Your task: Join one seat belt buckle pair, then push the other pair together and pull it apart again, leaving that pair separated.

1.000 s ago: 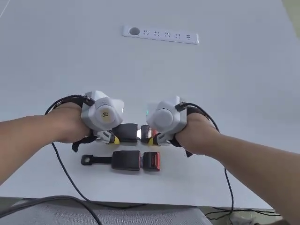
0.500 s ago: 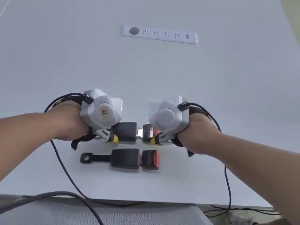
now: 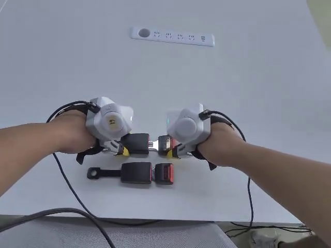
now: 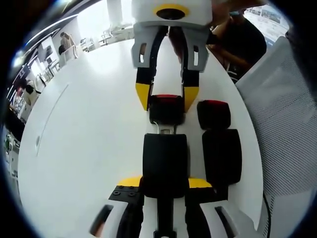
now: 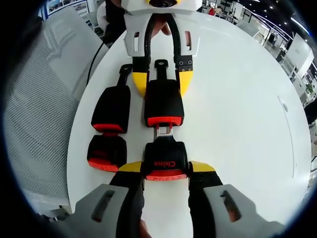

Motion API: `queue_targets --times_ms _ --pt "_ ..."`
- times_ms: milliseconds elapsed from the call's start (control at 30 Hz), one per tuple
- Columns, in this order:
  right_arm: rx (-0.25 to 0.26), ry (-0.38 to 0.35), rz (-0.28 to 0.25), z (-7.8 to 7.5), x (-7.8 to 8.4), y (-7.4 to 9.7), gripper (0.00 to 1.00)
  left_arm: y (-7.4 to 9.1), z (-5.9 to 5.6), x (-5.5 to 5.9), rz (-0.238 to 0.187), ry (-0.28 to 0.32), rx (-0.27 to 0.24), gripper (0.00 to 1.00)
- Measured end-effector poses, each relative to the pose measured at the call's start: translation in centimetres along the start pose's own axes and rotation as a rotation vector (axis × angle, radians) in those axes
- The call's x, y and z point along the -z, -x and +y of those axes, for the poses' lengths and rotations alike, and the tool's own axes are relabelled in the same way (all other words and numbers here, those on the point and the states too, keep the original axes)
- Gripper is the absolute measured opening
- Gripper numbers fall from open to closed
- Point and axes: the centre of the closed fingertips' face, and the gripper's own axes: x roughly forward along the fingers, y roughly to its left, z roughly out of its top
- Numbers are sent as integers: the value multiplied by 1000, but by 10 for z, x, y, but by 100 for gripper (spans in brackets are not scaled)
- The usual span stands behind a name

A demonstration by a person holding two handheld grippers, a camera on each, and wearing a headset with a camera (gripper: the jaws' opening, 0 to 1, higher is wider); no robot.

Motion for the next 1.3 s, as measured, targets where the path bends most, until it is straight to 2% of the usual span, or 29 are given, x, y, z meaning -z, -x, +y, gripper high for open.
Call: queue_targets --times_ms 167,467,767,1133,1300 --pt "3 7 5 1 9 5 33 1 -1 0 -1 2 0 31" --pt "22 -23 39 0 52 25 33 -1 1 1 2 4 -3 31" --pt "28 -54 65 5 80 37 33 -1 2 1 14 10 -5 32" --pt "30 -85 86 5 102 48 33 -1 2 1 22 18 -9 32" --pt "37 -98 86 4 103 49 33 0 1 1 20 25 -14 32"
